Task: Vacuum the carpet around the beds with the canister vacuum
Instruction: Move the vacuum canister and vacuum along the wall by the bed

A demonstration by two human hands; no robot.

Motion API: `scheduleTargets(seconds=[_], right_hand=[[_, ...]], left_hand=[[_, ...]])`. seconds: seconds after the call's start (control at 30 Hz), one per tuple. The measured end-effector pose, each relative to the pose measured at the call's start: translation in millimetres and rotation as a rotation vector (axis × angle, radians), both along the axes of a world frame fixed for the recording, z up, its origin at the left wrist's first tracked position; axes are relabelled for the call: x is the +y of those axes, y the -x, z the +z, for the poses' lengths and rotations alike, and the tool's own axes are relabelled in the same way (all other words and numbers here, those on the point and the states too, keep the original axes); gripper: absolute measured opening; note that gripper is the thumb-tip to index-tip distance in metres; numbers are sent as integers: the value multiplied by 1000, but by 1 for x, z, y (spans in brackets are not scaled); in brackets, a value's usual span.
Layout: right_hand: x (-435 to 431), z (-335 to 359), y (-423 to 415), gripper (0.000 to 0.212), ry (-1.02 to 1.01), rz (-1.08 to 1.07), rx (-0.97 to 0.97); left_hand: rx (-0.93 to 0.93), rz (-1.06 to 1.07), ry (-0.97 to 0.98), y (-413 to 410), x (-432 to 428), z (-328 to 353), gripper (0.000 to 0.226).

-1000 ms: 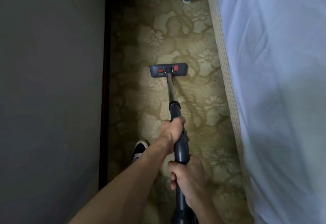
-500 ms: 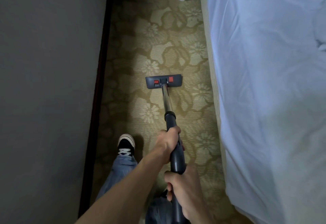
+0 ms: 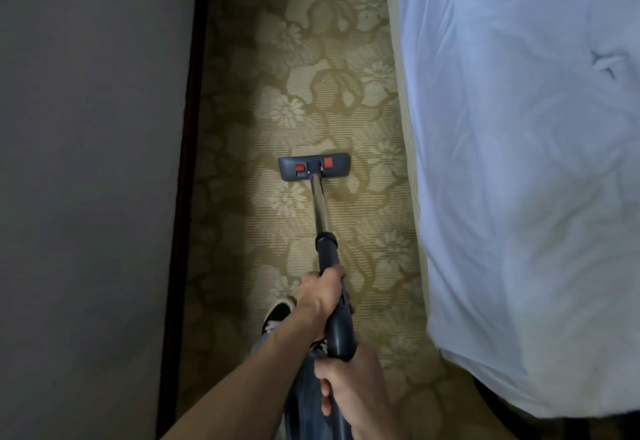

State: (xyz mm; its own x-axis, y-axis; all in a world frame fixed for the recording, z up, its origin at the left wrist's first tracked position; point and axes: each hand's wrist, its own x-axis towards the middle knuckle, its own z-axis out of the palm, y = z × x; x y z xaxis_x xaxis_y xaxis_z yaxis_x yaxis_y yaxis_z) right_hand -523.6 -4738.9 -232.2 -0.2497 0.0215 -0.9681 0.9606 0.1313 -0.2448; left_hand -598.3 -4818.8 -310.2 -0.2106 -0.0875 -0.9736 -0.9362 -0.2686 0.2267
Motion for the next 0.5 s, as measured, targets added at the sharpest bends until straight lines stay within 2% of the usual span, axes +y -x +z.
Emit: scheduleTargets(seconds=[0.23,0.5], right_hand=[[-13,-4,-17,10,-33,5,47],[-31,-4,-28,13,-23,-17,145]], left_hand=[[31,-16,-28,-9,-13,-5,23],[52,8,-241,-28,-37,-3,40]])
